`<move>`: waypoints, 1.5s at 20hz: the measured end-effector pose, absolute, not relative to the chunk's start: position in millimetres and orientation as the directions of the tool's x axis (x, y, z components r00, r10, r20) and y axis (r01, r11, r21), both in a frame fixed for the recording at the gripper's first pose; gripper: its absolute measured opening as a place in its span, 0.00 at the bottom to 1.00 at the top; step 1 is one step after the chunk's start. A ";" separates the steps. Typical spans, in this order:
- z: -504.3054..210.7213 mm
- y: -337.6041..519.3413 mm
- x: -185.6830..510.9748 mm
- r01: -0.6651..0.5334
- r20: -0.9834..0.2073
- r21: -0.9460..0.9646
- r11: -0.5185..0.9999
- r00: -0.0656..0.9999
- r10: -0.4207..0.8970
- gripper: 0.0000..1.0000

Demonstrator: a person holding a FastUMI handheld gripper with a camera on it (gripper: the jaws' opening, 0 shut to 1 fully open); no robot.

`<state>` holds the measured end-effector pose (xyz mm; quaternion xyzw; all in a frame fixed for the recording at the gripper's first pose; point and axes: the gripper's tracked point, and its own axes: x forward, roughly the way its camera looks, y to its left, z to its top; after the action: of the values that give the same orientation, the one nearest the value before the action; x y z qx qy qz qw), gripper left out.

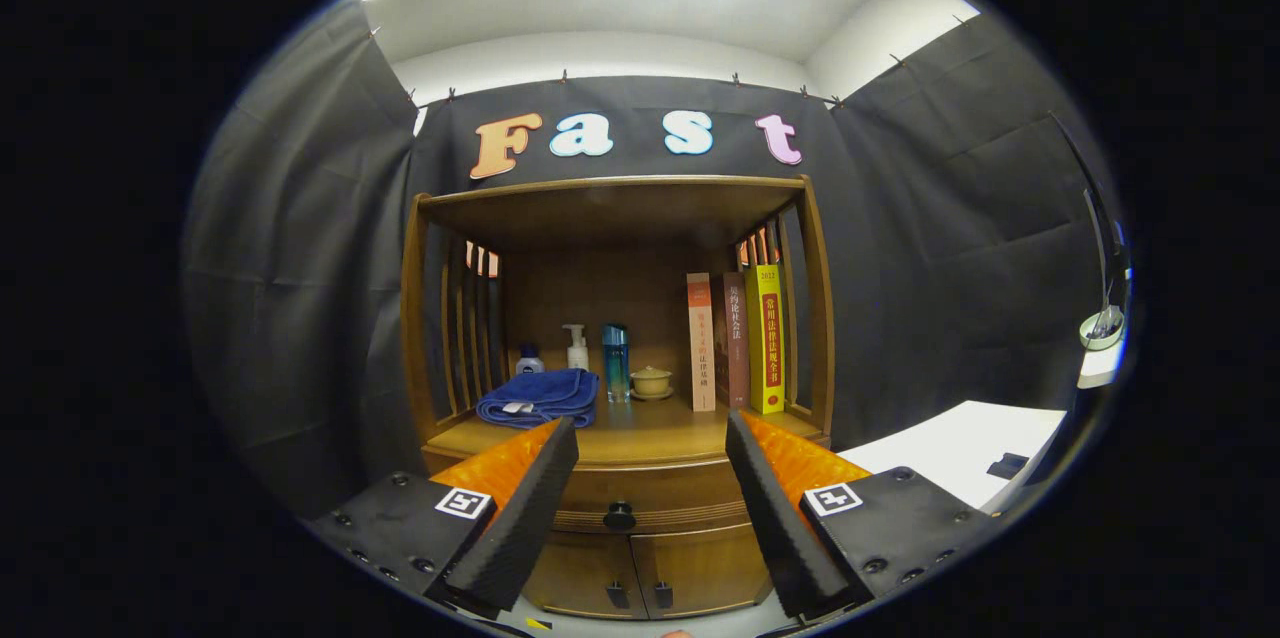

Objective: Pull open the drawer, take out the items inside it, and place them on the countertop above the cabinet.

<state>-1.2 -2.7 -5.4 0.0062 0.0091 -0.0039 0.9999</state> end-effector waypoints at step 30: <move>-198.8 24.5 77.1 -0.026 -0.176 0.071 0.997 0.984 0.039 0.98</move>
<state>77.1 24.5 -198.8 0.0344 0.0891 0.0163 0.9953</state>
